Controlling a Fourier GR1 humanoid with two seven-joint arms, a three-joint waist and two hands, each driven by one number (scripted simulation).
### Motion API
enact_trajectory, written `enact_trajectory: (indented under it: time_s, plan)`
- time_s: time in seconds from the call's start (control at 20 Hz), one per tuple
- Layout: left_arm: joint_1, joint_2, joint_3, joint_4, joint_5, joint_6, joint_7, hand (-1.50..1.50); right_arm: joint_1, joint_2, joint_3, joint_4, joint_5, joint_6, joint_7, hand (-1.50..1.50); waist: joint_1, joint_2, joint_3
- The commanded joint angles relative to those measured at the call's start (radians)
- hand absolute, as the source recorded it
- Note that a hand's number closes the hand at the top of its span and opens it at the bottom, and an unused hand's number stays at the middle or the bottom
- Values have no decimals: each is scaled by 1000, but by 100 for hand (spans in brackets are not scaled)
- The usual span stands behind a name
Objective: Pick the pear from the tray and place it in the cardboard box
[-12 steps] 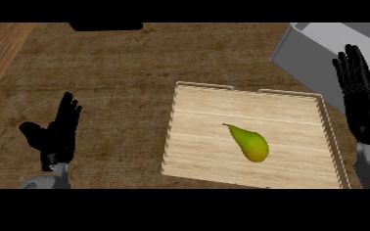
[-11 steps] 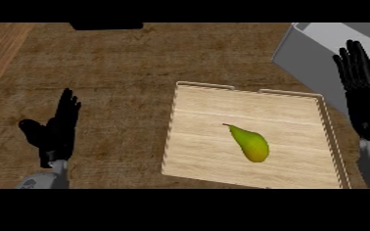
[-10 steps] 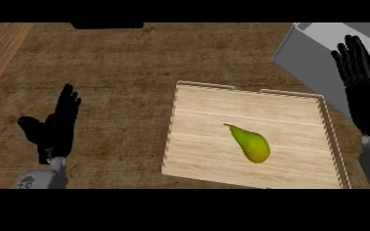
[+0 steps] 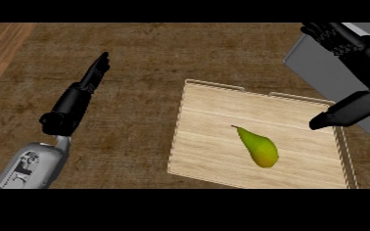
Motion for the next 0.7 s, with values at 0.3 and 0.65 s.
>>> enact_trajectory:
  time_s: [0.3, 0.65]
  plan:
    - [-22, 58, 23, -24, 16, -103, -12, 0, -227, -100, 89, 161, 266, 348, -348, -150, 0, -2, -1]
    - [-11, 3, -11, -7, -44, -53, -13, 0, -330, -138, 272, 59, 517, 445, -332, -150, -16, -6, -3]
